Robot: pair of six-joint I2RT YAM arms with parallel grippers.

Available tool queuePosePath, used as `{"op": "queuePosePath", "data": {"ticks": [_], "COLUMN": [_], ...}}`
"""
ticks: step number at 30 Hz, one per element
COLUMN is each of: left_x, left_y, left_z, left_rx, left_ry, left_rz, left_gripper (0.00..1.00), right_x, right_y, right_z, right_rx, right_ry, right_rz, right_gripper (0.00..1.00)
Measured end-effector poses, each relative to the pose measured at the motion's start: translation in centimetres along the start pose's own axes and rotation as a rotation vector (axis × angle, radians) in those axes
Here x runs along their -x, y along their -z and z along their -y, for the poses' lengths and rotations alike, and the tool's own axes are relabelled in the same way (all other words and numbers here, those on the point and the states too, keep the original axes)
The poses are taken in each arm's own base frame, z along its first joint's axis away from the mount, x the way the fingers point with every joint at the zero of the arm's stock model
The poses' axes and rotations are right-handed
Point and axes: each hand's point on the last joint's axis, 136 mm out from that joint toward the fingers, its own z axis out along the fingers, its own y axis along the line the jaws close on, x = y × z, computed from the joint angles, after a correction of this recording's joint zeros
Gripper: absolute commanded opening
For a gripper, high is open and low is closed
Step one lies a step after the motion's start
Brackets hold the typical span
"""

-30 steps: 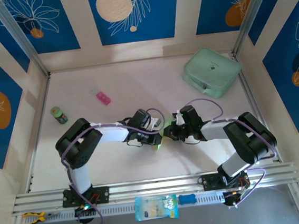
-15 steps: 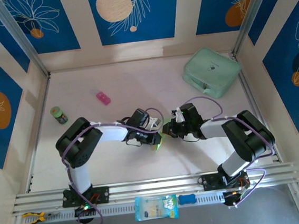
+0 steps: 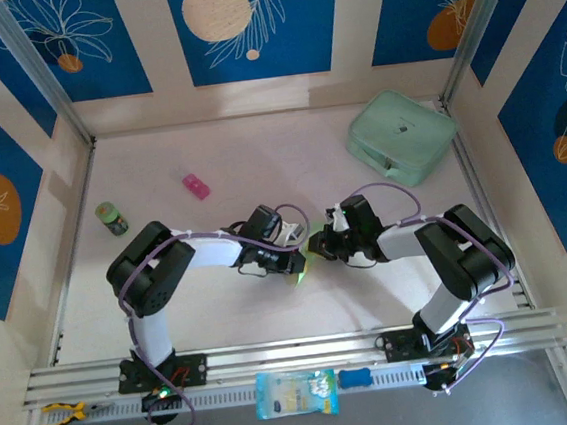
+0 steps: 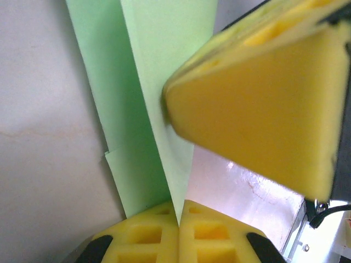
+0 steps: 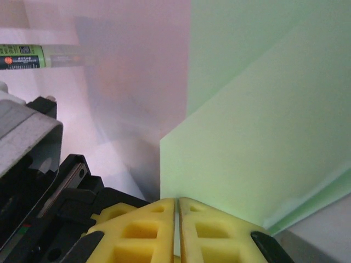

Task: Fold a paper plane with a square sheet of paper (pick it up from the middle)
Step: Fold the wing for the fifth time at the center of the table.

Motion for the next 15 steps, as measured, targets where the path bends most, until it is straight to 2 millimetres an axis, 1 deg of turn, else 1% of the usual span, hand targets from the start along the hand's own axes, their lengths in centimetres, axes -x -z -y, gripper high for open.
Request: {"op": "queuePosePath", "data": {"ticks": [6,11,15], "left_x": [0.0,0.0,0.0], "left_y": [0.0,0.0,0.0], "left_z": [0.1,0.1,0.0], "left_rx": [-0.011,-0.011,-0.011], "left_ry": [0.002,0.002,0.002], "left_rz": [-0.004,-0.004,-0.004], "left_gripper": [0.03,0.08,0.09], "right_x": [0.3,0.4,0.5], "right_y": [-0.3,-0.4,-0.4], "right_z": [0.9,1.1,1.3], "right_rx": [-0.022,-0.029,-0.04], "right_ry": [-0.016,-0.018,-0.022], "right_rz": [0.002,0.001,0.006], "right_gripper": [0.11,0.11,0.11]}}
